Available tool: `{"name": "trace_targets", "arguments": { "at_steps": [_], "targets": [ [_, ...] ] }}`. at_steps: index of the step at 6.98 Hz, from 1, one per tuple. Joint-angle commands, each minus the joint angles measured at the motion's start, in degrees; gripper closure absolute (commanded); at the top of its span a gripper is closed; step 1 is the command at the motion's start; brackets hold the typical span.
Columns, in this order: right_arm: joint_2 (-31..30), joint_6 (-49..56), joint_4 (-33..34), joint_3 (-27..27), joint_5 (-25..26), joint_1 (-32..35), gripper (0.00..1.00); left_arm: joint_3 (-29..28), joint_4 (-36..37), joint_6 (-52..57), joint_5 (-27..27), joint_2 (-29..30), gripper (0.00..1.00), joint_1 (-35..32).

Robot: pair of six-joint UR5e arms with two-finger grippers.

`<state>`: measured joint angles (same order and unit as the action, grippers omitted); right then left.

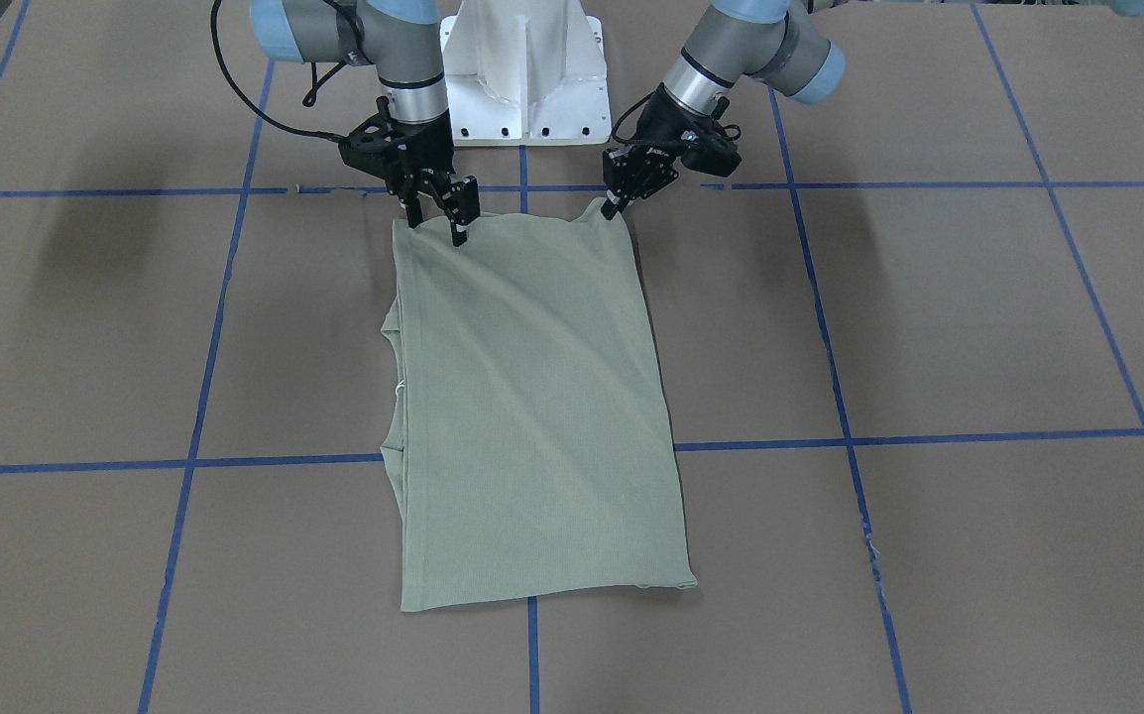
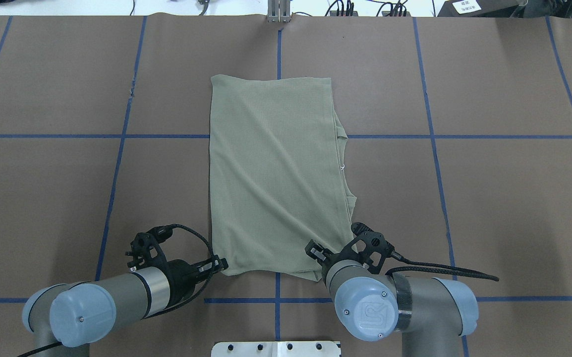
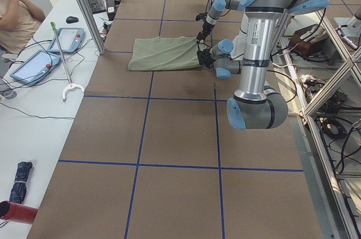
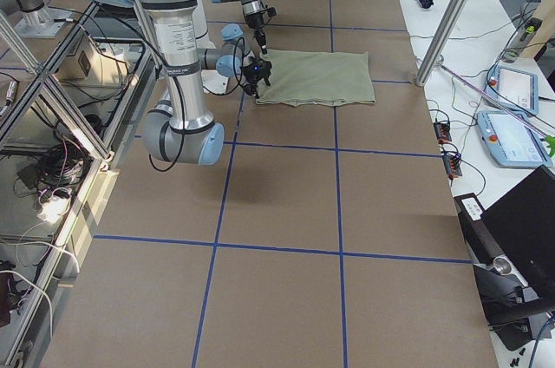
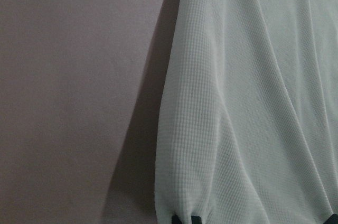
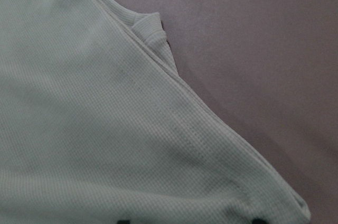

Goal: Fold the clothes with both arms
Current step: 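Grasp the near corners with both grippers, adjusting the right gripper inward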

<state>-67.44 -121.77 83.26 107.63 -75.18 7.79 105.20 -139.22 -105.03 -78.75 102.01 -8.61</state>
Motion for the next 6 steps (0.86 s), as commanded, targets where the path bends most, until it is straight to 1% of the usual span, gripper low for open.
{"name": "trace_targets", "arguments": {
  "at_steps": [1, 2, 3, 5, 6],
  "targets": [
    [1.6, -1.3, -0.1, -1.0, 0.4, -0.1, 0.41, 0.0, 0.0, 0.0, 0.0, 0.0, 1.0, -0.1],
    [2.0, -2.6, -0.3, -1.0, 0.5, -0.1, 0.82, 0.0, 0.0, 0.0, 0.0, -0.1, 1.0, -0.2],
    [1.9, -2.5, -0.1, -1.0, 0.5, -0.1, 1.0, 0.0, 0.0, 0.0, 0.0, -0.1, 1.0, -0.2],
    [1.8, -2.3, 0.1, -0.4, 0.5, 0.3, 1.0, 0.2, 0.0, 0.1, -0.1, 0.0, 1.0, -0.3],
    [1.4, -1.9, 0.5, 1.9, 0.4, 0.9, 1.0, 2.3, 0.3, 1.1, -0.7, -0.3, 1.0, -0.8]
  ]
}}
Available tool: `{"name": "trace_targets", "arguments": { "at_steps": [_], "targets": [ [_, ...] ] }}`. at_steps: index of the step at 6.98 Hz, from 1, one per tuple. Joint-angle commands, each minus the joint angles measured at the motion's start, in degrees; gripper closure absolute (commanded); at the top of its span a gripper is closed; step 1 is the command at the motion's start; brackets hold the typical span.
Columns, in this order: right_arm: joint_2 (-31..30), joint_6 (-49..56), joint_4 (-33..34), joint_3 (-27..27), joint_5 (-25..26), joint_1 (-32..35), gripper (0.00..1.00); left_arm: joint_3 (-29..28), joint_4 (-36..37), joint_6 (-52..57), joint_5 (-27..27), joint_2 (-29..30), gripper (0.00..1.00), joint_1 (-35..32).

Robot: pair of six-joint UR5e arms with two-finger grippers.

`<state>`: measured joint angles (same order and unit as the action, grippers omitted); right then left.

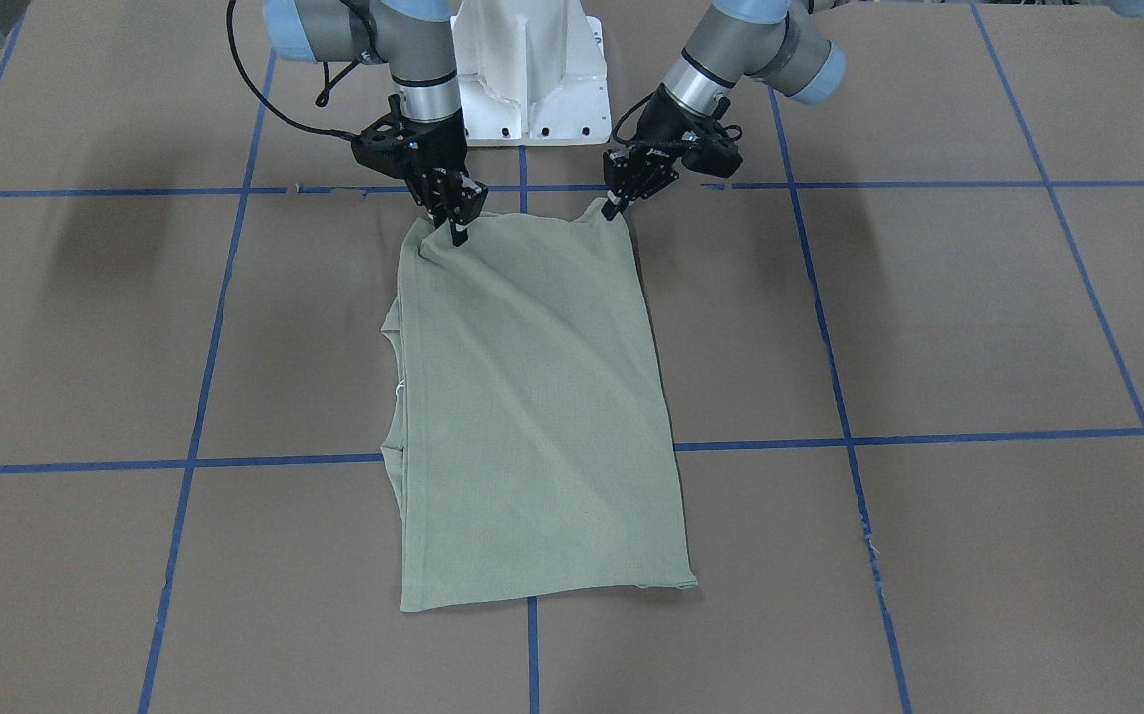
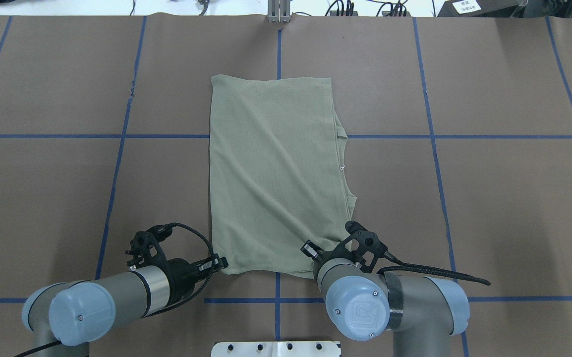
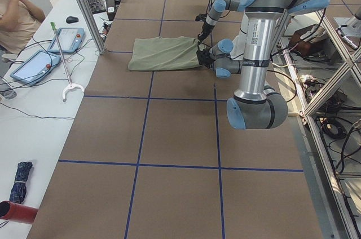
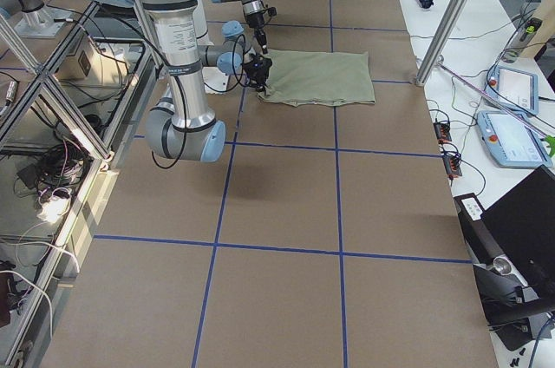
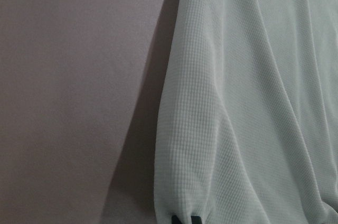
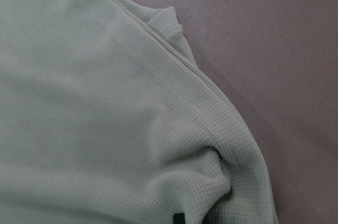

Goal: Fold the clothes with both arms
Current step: 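Grasp the near corners with both grippers, adjusting the right gripper inward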

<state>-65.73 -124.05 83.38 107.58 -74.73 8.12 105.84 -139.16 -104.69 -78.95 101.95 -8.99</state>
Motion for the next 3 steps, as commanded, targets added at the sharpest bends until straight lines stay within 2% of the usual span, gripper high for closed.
{"name": "trace_targets", "arguments": {
  "at_steps": [1, 3],
  "targets": [
    [-0.2, 0.5, 7.1, 8.1, -0.3, 0.7, 1.0, 8.8, 5.4, 4.1, -3.5, -1.1, 1.0, -0.9],
    [0.3, 0.1, 25.7, 26.8, -0.7, -3.1, 1.0, 28.1, 24.9, 4.1, -7.2, -1.2, 1.0, -0.9]
  ]
}}
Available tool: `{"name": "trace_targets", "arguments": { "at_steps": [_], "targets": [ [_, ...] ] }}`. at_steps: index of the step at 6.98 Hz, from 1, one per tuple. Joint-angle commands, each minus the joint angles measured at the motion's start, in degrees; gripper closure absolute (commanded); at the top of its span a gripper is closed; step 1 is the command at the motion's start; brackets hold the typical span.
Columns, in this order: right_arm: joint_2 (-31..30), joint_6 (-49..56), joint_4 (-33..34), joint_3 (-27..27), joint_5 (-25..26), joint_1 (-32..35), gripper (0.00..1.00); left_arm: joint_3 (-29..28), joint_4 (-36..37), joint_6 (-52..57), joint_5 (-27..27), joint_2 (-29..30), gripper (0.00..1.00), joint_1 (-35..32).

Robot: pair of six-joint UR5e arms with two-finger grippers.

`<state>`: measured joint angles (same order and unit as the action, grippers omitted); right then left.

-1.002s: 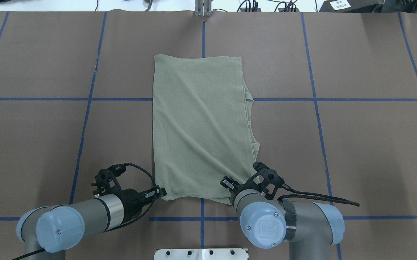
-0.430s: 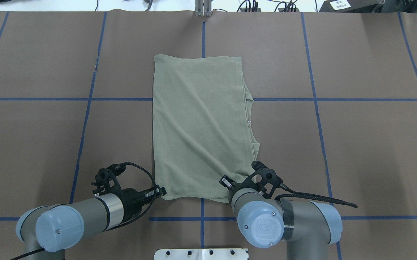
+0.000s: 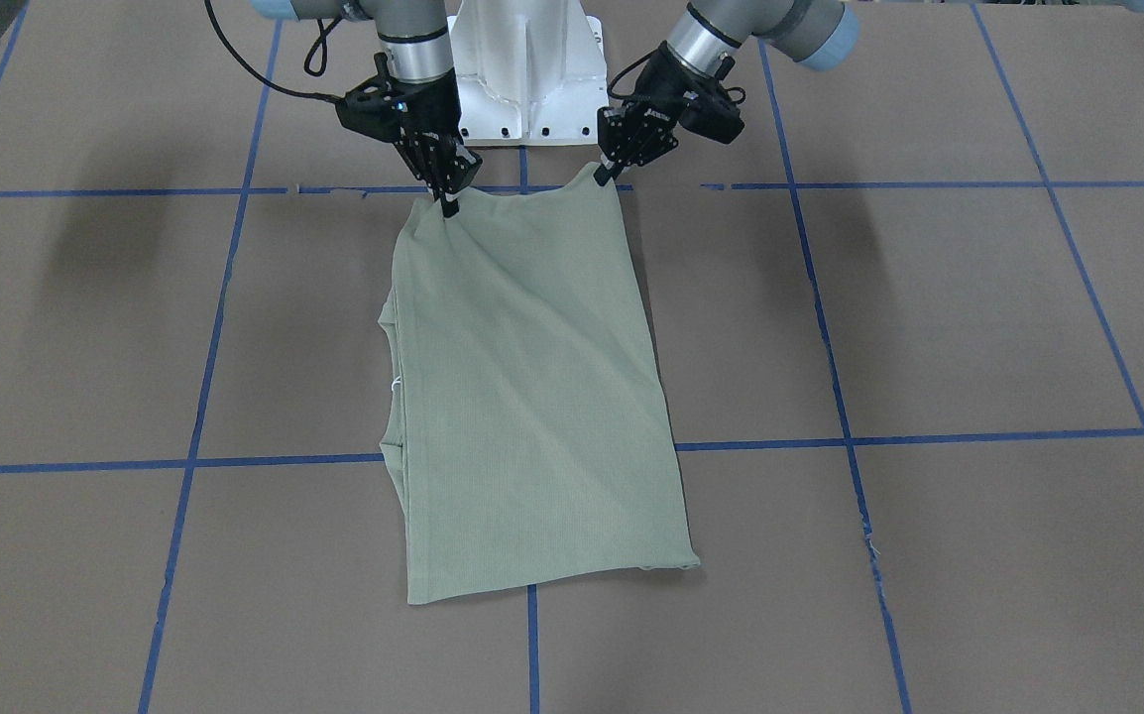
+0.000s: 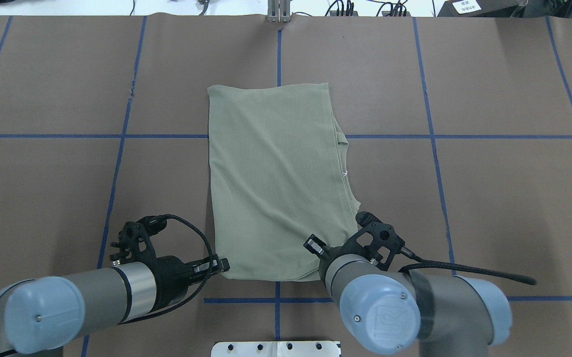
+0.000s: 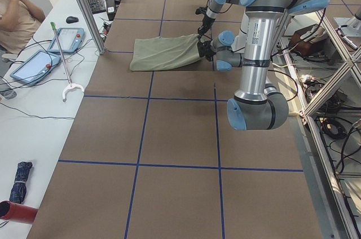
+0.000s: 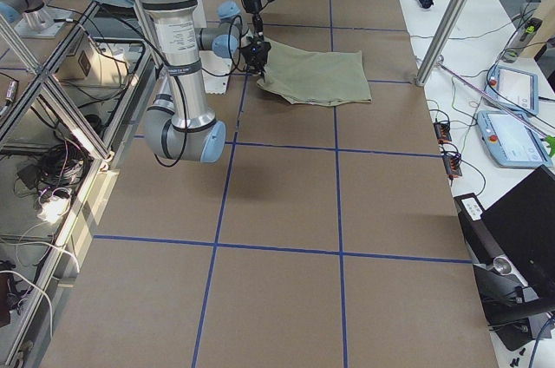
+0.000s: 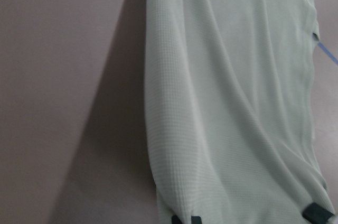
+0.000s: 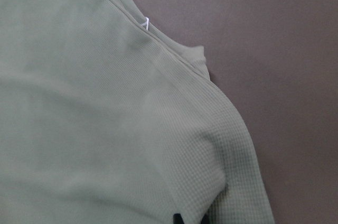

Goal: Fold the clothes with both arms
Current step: 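Lift the near edge with both grippers and fold it away from the robot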

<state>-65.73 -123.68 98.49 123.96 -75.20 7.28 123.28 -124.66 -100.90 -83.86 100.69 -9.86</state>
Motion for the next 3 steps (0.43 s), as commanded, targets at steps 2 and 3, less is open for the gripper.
{"name": "trace_targets", "arguments": {
  "at_steps": [2, 3],
  "targets": [
    [2.4, 0.1, 17.2, 16.1, -1.4, -2.0, 1.0, 17.4, 17.7, 0.4, -7.0, 1.0, 1.0, -0.1],
    [3.0, 0.9, 16.7, 13.7, -1.5, -2.1, 1.0, 14.6, 17.7, 0.6, -7.0, 1.4, 1.0, -0.5]
  ]
}}
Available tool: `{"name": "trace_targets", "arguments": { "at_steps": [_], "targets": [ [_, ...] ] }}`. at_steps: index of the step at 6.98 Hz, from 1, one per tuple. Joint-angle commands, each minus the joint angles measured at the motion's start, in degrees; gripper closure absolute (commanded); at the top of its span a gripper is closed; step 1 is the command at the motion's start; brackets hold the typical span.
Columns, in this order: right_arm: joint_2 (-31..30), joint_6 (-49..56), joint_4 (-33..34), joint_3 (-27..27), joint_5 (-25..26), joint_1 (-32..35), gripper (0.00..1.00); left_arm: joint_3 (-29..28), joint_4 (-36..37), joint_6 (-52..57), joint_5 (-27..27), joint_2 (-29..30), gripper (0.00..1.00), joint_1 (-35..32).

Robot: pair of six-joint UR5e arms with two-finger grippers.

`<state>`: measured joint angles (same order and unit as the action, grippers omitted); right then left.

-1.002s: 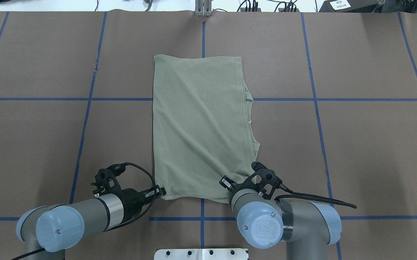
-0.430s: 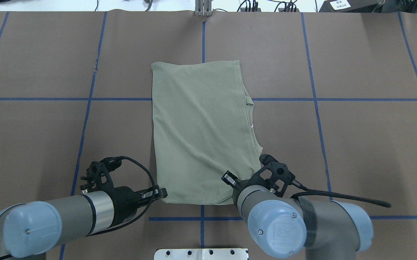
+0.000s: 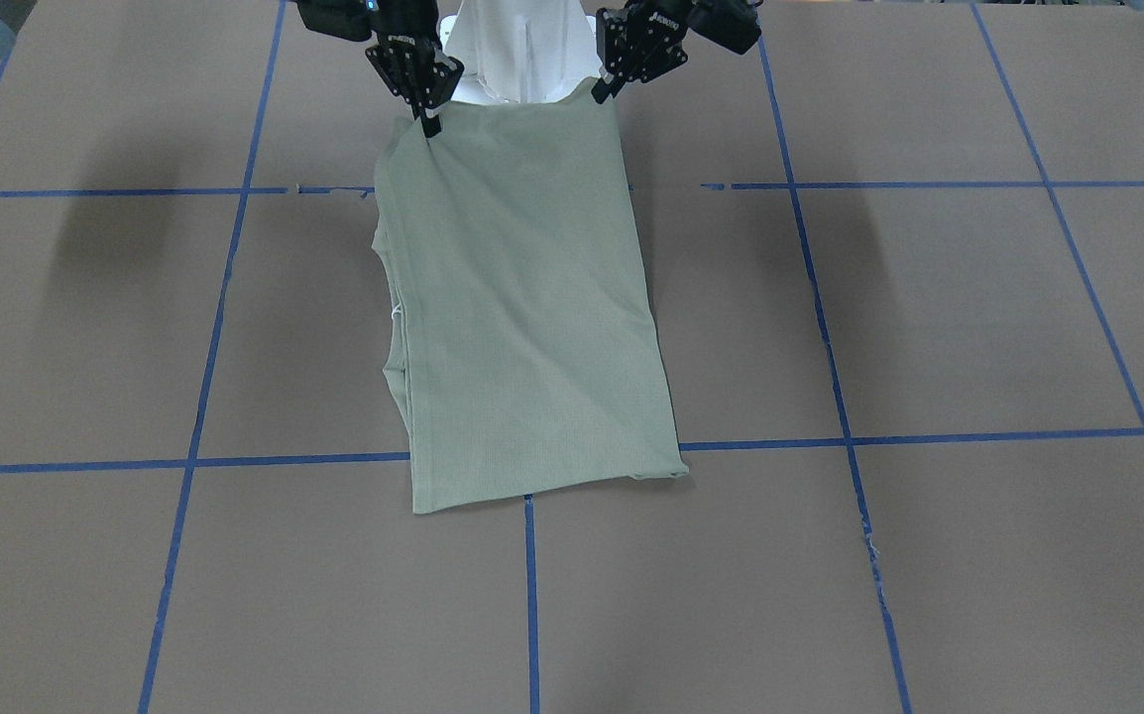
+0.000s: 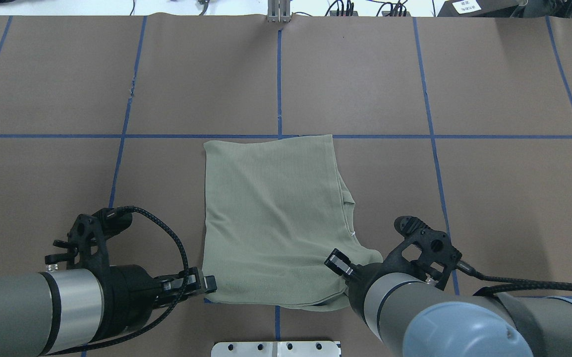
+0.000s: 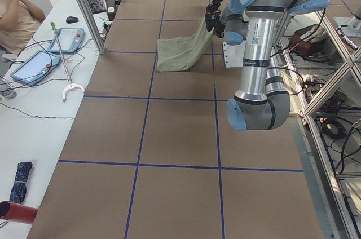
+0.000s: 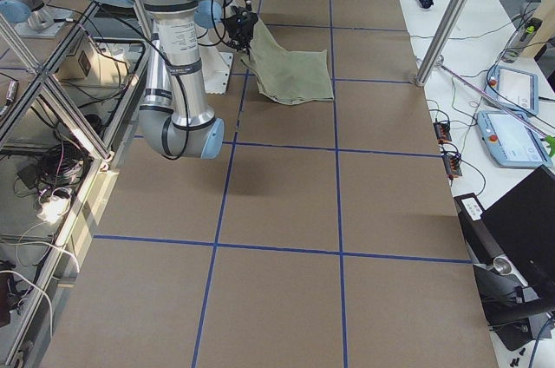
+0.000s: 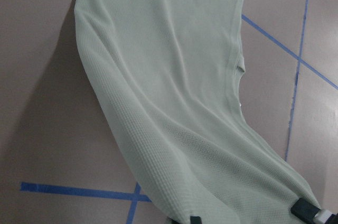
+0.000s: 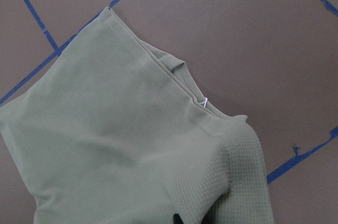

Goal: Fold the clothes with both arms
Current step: 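Lift the near edge with both grippers and fold it away from the robot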

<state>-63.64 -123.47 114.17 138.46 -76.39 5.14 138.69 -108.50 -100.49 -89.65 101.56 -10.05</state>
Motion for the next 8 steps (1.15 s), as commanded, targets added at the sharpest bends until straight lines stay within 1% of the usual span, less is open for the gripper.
{"name": "trace_targets", "arguments": {
  "at_steps": [1, 2, 3, 4, 5, 6, 7, 8],
  "targets": [
    [3.0, 3.9, 0.6, -6.0, 0.1, 2.5, 1.0, -5.8, 1.5, 3.9, -1.0, 3.6, 1.0, -2.5],
    [3.6, 6.6, -4.6, -11.1, 0.0, 5.7, 1.0, -12.8, 1.4, 6.7, -1.0, 7.4, 1.0, -5.5],
    [3.7, 9.3, -11.4, -18.0, -0.3, 8.9, 1.0, -18.4, 1.0, 9.4, -1.1, 9.9, 1.0, -8.7],
    [3.7, 11.5, -15.6, -21.8, -1.4, 11.7, 1.0, -21.4, 0.8, 12.6, -1.1, 10.9, 1.0, -12.0],
    [4.7, 13.1, -16.5, -24.4, -2.8, 13.8, 1.0, -24.4, 0.0, 14.8, -1.1, 11.4, 1.0, -14.8],
    [7.5, 13.6, -16.6, -28.5, -3.0, 15.2, 1.0, -26.4, -1.0, 16.5, -1.1, 11.4, 1.0, -16.7],
    [10.4, 13.8, -16.7, -32.6, -3.5, 16.6, 1.0, -29.3, -1.8, 17.7, -1.1, 12.3, 1.0, -18.4],
    [11.9, 14.4, -16.7, -35.5, -4.4, 17.4, 1.0, -33.5, -2.8, 18.2, -1.1, 14.7, 1.0, -18.9]
  ]
}}
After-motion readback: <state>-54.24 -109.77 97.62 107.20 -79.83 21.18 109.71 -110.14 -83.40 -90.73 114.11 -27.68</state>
